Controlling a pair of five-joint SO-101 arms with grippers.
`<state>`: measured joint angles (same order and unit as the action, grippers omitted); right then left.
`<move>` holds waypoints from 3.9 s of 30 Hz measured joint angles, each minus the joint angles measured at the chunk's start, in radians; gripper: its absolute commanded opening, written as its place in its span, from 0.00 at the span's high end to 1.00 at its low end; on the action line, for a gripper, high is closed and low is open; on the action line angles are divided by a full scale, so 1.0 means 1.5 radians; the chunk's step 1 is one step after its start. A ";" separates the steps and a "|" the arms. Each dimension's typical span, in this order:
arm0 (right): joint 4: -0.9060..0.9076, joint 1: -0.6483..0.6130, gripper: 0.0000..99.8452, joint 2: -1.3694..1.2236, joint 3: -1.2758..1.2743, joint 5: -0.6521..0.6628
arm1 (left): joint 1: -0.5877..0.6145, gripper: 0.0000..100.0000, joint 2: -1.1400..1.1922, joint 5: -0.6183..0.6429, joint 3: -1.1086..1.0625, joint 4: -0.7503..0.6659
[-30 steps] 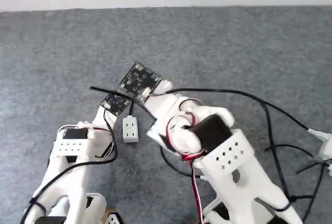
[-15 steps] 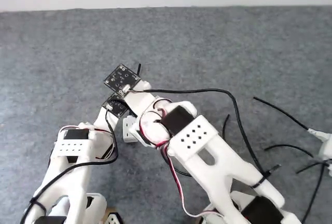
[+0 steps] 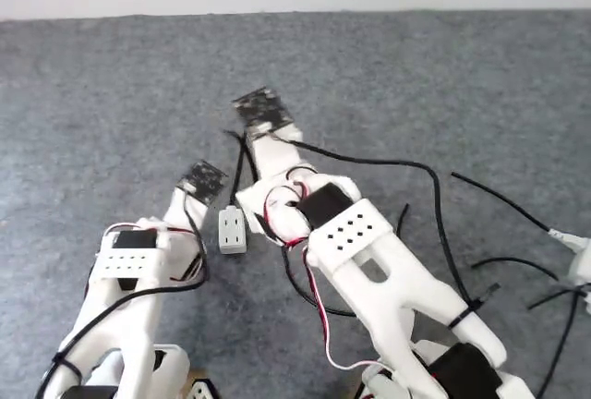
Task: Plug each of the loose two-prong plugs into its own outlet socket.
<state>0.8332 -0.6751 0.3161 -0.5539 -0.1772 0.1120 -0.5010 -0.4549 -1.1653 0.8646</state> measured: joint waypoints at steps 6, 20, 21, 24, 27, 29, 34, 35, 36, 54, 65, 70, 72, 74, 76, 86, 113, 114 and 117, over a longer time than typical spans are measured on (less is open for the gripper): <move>-0.153 -0.001 0.99 0.000 -0.073 -0.017 | 0.062 0.87 -0.093 0.120 -0.065 -0.116; -0.203 -0.033 0.99 -0.052 -0.074 0.011 | 0.079 0.88 -0.483 0.219 -0.238 -0.139; -0.213 -0.035 0.99 -0.068 -0.074 0.013 | 0.087 0.88 -0.488 0.224 -0.238 -0.138; -0.241 -0.037 0.99 -0.105 -0.074 0.013 | 0.107 0.88 -0.493 0.260 -0.238 -0.137; -0.253 -0.037 0.99 -0.127 -0.065 0.013 | 0.114 0.88 -0.493 0.275 -0.238 -0.137; -0.256 -0.037 0.99 -0.133 -0.058 0.013 | 0.115 0.88 -0.493 0.276 -0.238 -0.137; -0.258 -0.037 0.99 -0.138 -0.048 0.013 | 0.115 0.88 -0.493 0.276 -0.238 -0.137; -0.259 -0.037 0.99 -0.138 -0.046 0.013 | 0.115 0.88 -0.493 0.276 -0.238 -0.137; -0.259 -0.039 0.99 -0.138 -0.044 0.013 | 0.115 0.88 -0.493 0.276 -0.238 -0.137; -0.292 -0.044 0.99 -0.195 -0.020 0.013 | 0.115 0.88 -0.493 0.276 -0.238 -0.137; -0.303 -0.045 0.99 -0.204 0.004 0.013 | 0.115 0.88 -0.493 0.276 -0.238 -0.137; -0.303 -0.045 0.99 -0.204 0.013 0.003 | 0.115 0.88 -0.493 0.276 -0.238 -0.137; -0.303 -0.045 0.99 -0.205 0.013 -0.012 | 0.115 0.88 -0.493 0.276 -0.238 -0.137; -0.303 -0.045 0.99 -0.206 0.013 -0.015 | 0.115 0.88 -0.493 0.276 -0.238 -0.137; -0.309 -0.045 0.99 -0.211 0.013 -0.017 | 0.115 0.88 -0.493 0.276 -0.238 -0.137; -0.212 -0.047 0.99 -0.179 0.026 0.036 | 0.115 0.88 -0.493 0.280 -0.238 -0.137; -0.057 -0.140 0.99 0.154 -0.068 0.116 | 0.082 0.87 -0.069 0.079 -0.046 -0.114; -0.057 -0.140 0.99 0.154 -0.068 0.116 | 0.079 0.87 -0.078 0.078 -0.052 -0.114; -0.057 -0.140 0.99 0.154 -0.068 0.116 | 0.065 0.87 -0.109 0.050 -0.075 -0.113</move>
<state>0.7472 -0.8853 0.5478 -0.6552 -0.0038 0.2102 -0.6651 -0.3798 -1.2774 0.6958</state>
